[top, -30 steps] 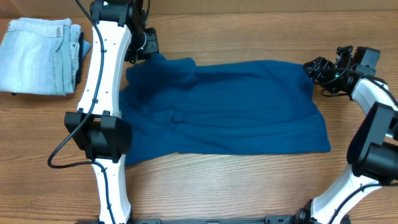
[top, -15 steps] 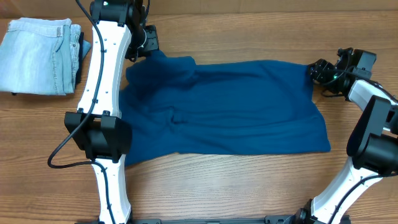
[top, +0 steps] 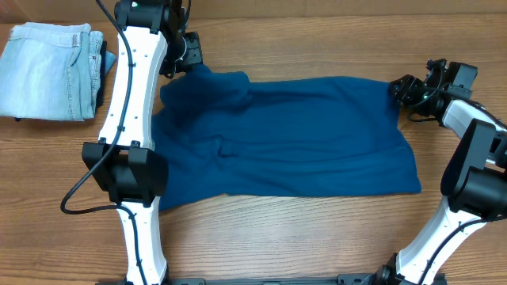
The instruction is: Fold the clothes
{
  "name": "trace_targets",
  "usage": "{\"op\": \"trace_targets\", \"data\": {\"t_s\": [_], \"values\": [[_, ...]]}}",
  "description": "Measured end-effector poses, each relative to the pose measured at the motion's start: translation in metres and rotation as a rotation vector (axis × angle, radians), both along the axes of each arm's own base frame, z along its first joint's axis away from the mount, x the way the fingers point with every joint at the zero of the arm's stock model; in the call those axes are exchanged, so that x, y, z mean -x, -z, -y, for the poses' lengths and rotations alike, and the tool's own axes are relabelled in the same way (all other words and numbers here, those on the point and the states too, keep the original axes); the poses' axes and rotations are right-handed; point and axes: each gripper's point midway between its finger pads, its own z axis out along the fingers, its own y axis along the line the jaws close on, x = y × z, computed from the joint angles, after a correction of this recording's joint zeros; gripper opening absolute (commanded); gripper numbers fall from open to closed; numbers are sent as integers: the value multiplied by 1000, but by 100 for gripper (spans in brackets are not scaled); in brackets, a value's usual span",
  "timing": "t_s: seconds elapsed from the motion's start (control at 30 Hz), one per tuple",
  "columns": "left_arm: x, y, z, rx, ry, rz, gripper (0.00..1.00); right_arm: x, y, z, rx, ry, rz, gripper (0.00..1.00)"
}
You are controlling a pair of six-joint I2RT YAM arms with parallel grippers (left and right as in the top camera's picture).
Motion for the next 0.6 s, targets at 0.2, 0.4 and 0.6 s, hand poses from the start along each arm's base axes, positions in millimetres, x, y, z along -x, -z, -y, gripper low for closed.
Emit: {"op": "trace_targets", "data": {"t_s": [0.2, 0.4, 0.6], "values": [[-2, 0, 0, 1, 0, 7, 4, 5, 2, -7, -20, -21, -29, 56], [-2, -1, 0, 1, 0, 8, 4, 9, 3, -11, -29, -38, -44, 34], [-2, -1, 0, 1, 0, 9, 4, 11, 9, -13, -41, -42, -59, 13]]}}
